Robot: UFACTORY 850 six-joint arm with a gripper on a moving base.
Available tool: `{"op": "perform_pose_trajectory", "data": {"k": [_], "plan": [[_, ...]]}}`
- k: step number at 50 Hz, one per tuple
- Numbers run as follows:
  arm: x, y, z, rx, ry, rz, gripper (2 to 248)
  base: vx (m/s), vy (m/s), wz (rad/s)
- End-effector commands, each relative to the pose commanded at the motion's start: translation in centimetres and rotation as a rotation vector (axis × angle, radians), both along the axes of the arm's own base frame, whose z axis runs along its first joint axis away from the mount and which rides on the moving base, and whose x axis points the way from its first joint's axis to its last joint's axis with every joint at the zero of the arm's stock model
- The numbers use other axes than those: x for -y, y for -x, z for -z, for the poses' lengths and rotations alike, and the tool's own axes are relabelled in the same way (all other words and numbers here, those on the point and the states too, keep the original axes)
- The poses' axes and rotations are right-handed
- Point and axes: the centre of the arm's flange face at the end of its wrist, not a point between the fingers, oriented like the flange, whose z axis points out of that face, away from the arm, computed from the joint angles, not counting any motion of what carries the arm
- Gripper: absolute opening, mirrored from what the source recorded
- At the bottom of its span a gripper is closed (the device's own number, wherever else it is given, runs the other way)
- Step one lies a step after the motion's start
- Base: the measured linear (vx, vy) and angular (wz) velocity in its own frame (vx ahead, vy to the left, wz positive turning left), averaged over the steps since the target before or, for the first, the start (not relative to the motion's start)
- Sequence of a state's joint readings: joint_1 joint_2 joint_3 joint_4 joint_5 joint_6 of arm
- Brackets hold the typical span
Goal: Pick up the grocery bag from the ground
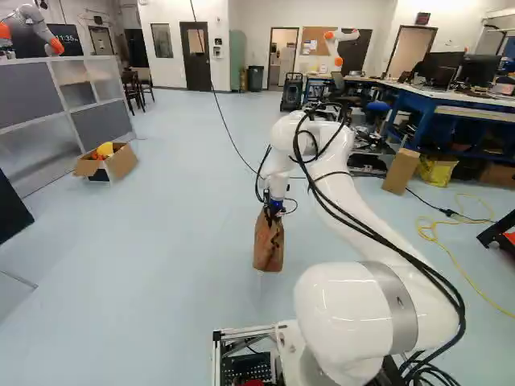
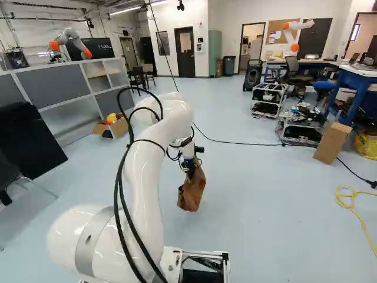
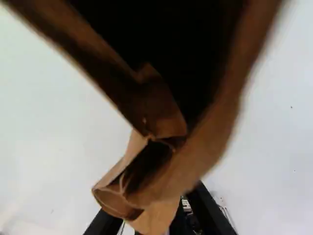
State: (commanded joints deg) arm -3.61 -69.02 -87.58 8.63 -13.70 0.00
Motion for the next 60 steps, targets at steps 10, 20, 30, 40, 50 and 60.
{"op": "perform_pose_trajectory", "data": {"k": [10,20,30,40,50,60], "plan": [[0.2,1.9,-3.0,0.069,0.008,0.045,21,0.0,0.0,0.0],[0.4,3.8,-6.0,0.158,0.026,0.088,21,0.0,0.0,0.0],[0.8,6.0,-9.3,0.257,0.051,0.128,21,0.0,0.0,0.0],[1.1,8.3,-12.6,0.361,0.08,0.164,21,0.0,0.0,0.0],[1.3,10.8,-15.9,0.47,0.113,0.193,21,0.0,0.0,0.0],[1.4,13.6,-19.3,0.588,0.147,0.212,21,0.0,0.0,0.0]]}}
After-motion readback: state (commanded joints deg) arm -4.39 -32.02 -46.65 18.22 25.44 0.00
